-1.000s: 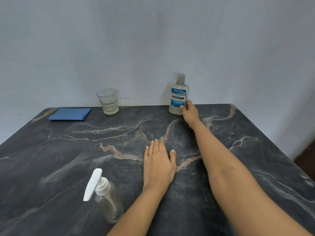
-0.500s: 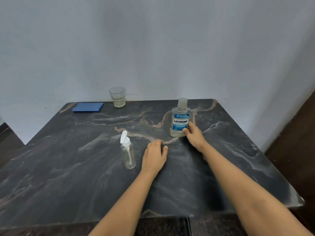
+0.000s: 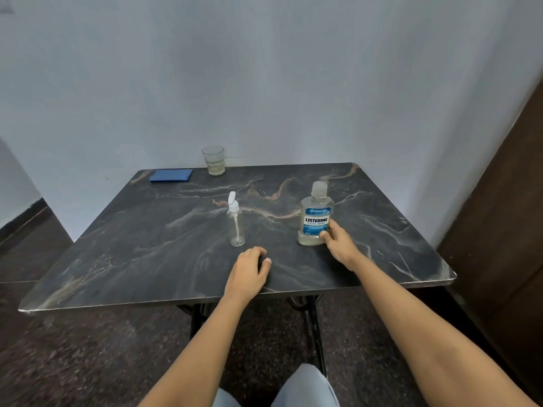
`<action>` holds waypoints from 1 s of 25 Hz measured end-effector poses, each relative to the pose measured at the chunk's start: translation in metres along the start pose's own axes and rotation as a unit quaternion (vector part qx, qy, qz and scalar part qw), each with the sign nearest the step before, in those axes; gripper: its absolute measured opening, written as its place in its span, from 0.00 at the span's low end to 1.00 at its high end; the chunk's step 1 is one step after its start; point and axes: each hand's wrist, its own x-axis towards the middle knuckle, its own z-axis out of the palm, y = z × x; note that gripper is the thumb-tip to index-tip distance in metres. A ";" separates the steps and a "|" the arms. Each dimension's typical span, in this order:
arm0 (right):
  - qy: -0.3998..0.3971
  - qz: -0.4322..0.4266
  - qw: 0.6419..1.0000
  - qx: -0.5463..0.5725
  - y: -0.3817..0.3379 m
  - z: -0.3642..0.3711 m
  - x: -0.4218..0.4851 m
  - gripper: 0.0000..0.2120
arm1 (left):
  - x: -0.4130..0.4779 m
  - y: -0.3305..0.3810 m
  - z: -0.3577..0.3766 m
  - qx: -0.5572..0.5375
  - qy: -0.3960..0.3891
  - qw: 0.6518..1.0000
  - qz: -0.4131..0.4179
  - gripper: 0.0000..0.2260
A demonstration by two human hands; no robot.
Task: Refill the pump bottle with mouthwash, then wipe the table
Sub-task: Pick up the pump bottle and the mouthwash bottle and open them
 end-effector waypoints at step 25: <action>0.096 -0.080 0.982 0.140 -0.127 0.150 -0.003 0.16 | 0.032 -0.034 -0.024 -0.240 0.129 0.957 -0.096 0.17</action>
